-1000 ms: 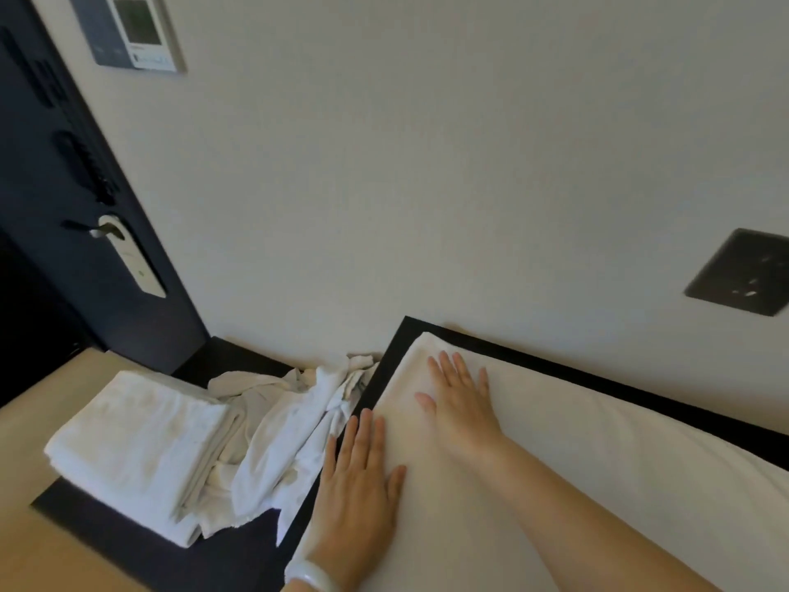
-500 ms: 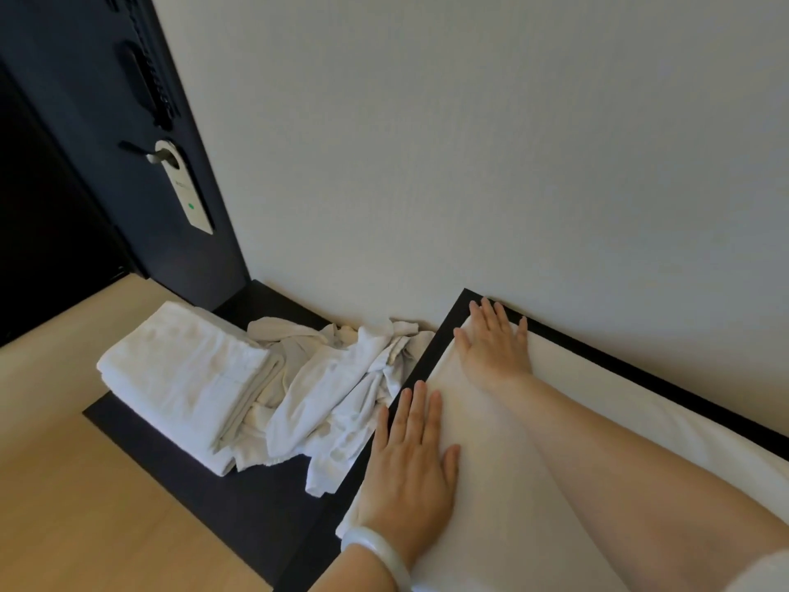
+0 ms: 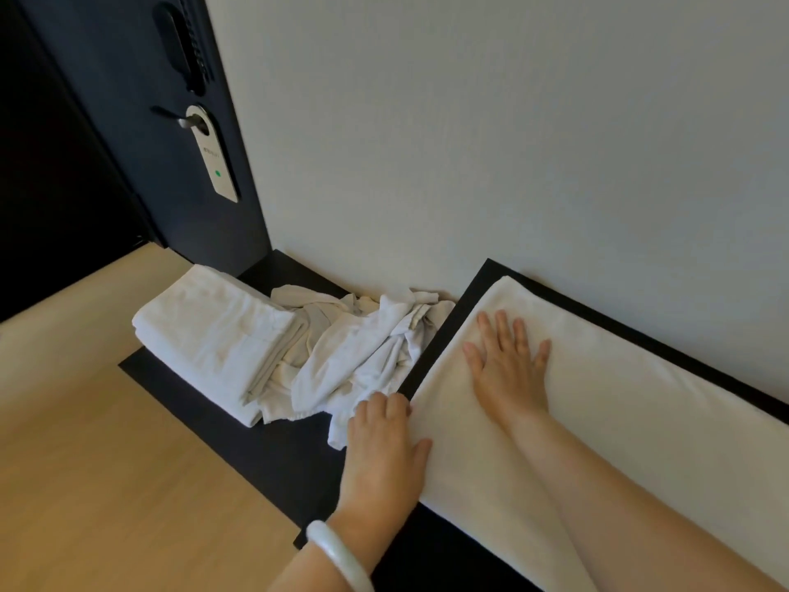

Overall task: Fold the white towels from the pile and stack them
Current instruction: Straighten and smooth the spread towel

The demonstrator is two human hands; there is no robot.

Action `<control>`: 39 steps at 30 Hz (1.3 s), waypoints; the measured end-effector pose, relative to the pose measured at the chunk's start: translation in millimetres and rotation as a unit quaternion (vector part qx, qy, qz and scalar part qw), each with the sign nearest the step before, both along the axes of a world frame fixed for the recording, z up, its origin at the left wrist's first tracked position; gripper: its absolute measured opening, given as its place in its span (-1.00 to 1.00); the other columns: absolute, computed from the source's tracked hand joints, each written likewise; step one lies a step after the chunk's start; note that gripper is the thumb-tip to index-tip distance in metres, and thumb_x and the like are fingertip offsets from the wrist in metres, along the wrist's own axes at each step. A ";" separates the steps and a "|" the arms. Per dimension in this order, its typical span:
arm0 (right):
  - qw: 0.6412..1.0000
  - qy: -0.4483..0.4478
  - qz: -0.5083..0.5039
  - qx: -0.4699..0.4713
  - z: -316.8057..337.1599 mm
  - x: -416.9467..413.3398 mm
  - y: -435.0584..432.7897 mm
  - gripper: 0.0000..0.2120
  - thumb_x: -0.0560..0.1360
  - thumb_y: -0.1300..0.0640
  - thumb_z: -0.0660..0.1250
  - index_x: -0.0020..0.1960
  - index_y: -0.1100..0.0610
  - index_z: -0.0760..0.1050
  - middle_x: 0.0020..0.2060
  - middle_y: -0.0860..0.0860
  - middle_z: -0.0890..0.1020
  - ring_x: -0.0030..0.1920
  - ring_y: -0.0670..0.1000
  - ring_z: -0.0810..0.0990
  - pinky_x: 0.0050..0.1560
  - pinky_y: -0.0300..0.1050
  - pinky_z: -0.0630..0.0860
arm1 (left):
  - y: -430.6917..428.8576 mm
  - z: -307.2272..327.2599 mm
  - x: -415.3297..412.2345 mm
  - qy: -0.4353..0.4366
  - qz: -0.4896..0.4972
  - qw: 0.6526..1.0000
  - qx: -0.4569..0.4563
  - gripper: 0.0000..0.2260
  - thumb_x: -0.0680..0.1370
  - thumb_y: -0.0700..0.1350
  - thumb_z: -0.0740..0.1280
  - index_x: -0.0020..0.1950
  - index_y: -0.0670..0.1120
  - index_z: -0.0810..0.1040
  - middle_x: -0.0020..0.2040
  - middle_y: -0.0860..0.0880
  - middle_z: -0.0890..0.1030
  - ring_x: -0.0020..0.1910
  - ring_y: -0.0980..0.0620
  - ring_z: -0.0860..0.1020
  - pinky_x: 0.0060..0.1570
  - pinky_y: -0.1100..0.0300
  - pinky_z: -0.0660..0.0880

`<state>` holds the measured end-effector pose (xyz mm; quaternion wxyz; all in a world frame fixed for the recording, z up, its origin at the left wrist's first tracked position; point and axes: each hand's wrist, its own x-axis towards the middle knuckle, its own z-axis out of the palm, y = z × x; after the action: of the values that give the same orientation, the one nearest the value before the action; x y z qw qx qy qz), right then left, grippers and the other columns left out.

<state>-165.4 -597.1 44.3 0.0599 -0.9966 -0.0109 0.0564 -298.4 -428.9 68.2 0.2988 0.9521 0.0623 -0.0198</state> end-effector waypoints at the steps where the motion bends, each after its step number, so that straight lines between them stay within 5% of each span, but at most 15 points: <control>1: 1.000 -0.003 0.001 0.000 0.4 0.0 -0.2 -0.43 0.63 -0.21 -0.23 0.61 -0.12 -0.18 0.61 -0.07 -0.13 0.59 0.01 -0.23 0.50 0.28 -0.32 | 8.1 3.3 -3.1 0.032 0.009 0.999 -0.019 -0.77 0.51 0.11 0.33 0.07 0.12 0.36 0.00 0.15 0.33 0.04 0.11 0.31 0.02 0.25 0.21; 4: 1.000 -0.006 -0.004 0.002 1.9 -1.3 0.7 -0.43 0.63 -0.20 -0.20 0.61 -0.11 -0.15 0.61 -0.07 -0.11 0.59 0.01 -0.20 0.51 0.28 -0.29 | 23.3 13.9 -4.4 0.090 -0.027 0.993 -0.072 -0.83 0.50 0.11 0.37 -0.03 0.10 0.43 -0.03 0.14 0.38 0.03 0.10 0.33 0.04 0.20 0.31; 8: 1.000 -0.004 0.000 0.006 4.1 -0.9 0.7 -0.43 0.63 -0.20 -0.19 0.61 -0.11 -0.15 0.61 -0.07 -0.11 0.59 0.00 -0.19 0.52 0.29 -0.26 | 24.7 24.8 -5.8 0.041 -0.057 0.967 -0.245 -0.84 0.49 -0.01 0.45 -0.01 0.02 0.51 0.03 0.15 0.51 0.07 0.15 0.43 0.08 0.26 0.40; 11: 1.000 -0.004 -0.001 0.005 4.2 -2.0 0.8 -0.44 0.64 -0.18 -0.18 0.61 -0.10 -0.15 0.61 -0.07 -0.10 0.59 0.00 -0.19 0.52 0.28 -0.25 | 29.0 29.3 0.5 0.151 -0.032 0.920 -0.360 -0.67 0.46 -0.05 0.49 0.15 0.05 0.44 0.06 0.07 0.58 0.05 0.12 0.55 0.08 0.21 0.50; 14: 1.000 -0.012 -0.004 0.000 3.1 -1.4 1.3 -0.44 0.64 -0.16 -0.16 0.61 -0.10 -0.13 0.61 -0.07 -0.08 0.59 0.00 -0.17 0.52 0.28 -0.24 | 35.2 33.7 23.1 0.260 -0.027 0.911 -0.320 -0.61 0.49 0.04 0.46 0.22 0.03 0.39 0.08 0.06 0.57 0.07 0.08 0.54 0.04 0.19 0.47; 16: 1.000 -0.018 -0.006 -0.007 1.6 -1.1 2.0 -0.44 0.64 -0.17 -0.15 0.61 -0.10 -0.12 0.61 -0.07 -0.06 0.59 0.01 -0.15 0.53 0.28 -0.22 | 35.0 36.8 41.1 0.257 -0.034 0.940 -0.223 -0.66 0.50 0.12 0.41 0.17 0.01 0.43 -0.01 0.10 0.50 -0.04 0.13 0.49 -0.13 0.25 0.41; 18: 1.000 -0.025 -0.009 -0.010 0.7 -1.2 2.3 -0.44 0.64 -0.17 -0.14 0.61 -0.10 -0.10 0.61 -0.07 -0.04 0.59 0.01 -0.14 0.53 0.27 -0.21 | 30.7 37.6 56.2 0.262 -0.035 0.934 -0.242 -0.61 0.51 0.13 0.41 0.22 -0.05 0.47 0.00 0.07 0.53 -0.04 0.12 0.51 -0.14 0.23 0.47; 21: 1.000 -0.027 -0.008 -0.003 1.3 -1.9 1.7 -0.45 0.65 -0.16 -0.12 0.61 -0.09 -0.09 0.61 -0.06 -0.04 0.59 0.01 -0.14 0.53 0.26 -0.21 | 31.1 37.7 70.0 0.391 0.007 0.797 -0.460 -0.49 0.53 0.04 0.42 0.40 -0.16 0.43 0.21 -0.13 0.61 0.12 -0.07 0.62 0.18 0.01 0.56; 23: 1.000 -0.025 -0.006 -0.005 1.6 -2.0 1.5 -0.45 0.65 -0.16 -0.13 0.61 -0.09 -0.09 0.61 -0.06 -0.05 0.59 0.01 -0.15 0.53 0.26 -0.21 | 38.1 35.3 74.1 0.458 -0.010 0.735 -0.500 -0.55 0.57 0.02 0.37 0.40 -0.15 0.45 0.23 -0.14 0.62 0.14 -0.09 0.63 0.23 -0.03 0.53; 26: 1.000 -0.024 -0.009 -0.008 1.8 -1.4 1.7 -0.45 0.65 -0.16 -0.13 0.61 -0.10 -0.09 0.61 -0.07 -0.05 0.60 0.01 -0.15 0.53 0.26 -0.21 | 45.0 26.2 80.0 0.510 -0.059 0.714 -0.476 -0.59 0.55 0.04 0.38 0.34 -0.11 0.51 0.20 -0.10 0.65 0.18 -0.09 0.62 0.27 -0.07 0.50; 31: 1.000 -0.025 -0.006 0.001 2.2 -1.3 2.4 -0.44 0.64 -0.16 -0.13 0.61 -0.10 -0.09 0.61 -0.07 -0.05 0.59 0.01 -0.15 0.53 0.26 -0.21 | 42.0 25.9 85.4 0.512 -0.101 0.638 -0.566 -0.71 0.53 -0.02 0.43 0.20 -0.13 0.66 0.24 -0.12 0.62 0.20 -0.11 0.61 0.20 -0.02 0.54; 39: 0.999 -0.032 -0.012 -0.011 1.7 -1.5 2.1 -0.45 0.65 -0.16 -0.12 0.61 -0.11 -0.08 0.61 -0.07 -0.04 0.60 0.01 -0.13 0.54 0.25 -0.20 | 37.3 26.4 90.8 0.570 -0.111 0.619 -0.528 -0.56 0.46 0.12 0.48 0.22 -0.13 0.64 0.26 -0.14 0.61 0.22 -0.15 0.59 0.20 -0.08 0.53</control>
<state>-167.0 -595.0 46.0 0.0496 -0.9985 -0.0003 0.0236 -207.6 -391.6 94.6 0.6502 0.4276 0.0929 -0.6211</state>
